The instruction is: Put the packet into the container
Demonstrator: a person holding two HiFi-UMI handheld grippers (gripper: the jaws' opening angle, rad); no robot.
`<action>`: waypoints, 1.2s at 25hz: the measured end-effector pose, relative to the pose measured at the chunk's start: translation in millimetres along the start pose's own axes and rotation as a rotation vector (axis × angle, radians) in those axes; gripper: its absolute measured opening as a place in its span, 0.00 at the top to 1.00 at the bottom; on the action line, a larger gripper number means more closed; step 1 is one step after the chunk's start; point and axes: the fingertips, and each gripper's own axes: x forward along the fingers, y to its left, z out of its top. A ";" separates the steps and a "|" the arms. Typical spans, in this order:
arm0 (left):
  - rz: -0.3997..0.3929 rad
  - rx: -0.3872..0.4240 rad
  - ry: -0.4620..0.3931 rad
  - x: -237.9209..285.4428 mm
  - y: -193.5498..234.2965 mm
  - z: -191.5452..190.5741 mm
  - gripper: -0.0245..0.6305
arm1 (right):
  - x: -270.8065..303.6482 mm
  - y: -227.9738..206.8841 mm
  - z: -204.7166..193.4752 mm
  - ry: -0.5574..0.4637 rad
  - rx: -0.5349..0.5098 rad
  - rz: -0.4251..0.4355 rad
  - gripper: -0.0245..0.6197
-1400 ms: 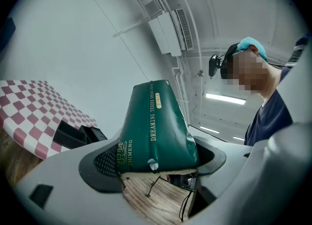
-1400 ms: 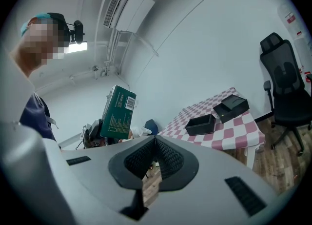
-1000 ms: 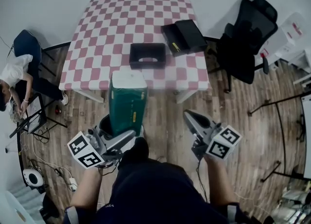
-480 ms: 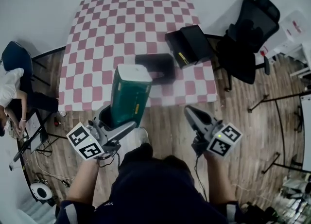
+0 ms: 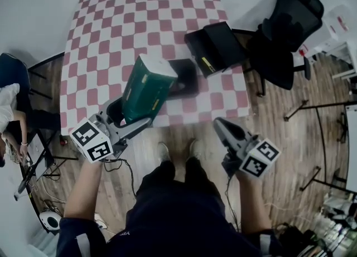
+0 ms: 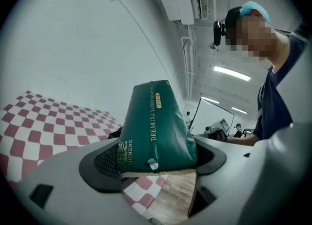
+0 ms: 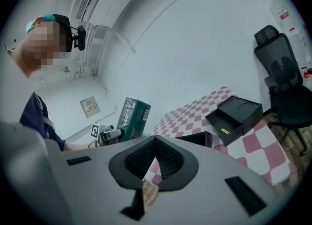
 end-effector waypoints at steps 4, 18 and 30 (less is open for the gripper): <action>0.029 0.076 0.098 25.2 22.3 -9.9 0.31 | 1.4 -21.5 -5.1 0.024 0.022 0.024 0.94; 0.030 0.437 0.518 105.9 80.9 -60.2 0.31 | 15.0 -86.7 -4.6 0.114 0.078 0.063 0.94; -0.057 0.685 0.798 128.3 111.3 -113.0 0.31 | 25.5 -106.1 -26.0 0.169 0.120 0.044 0.94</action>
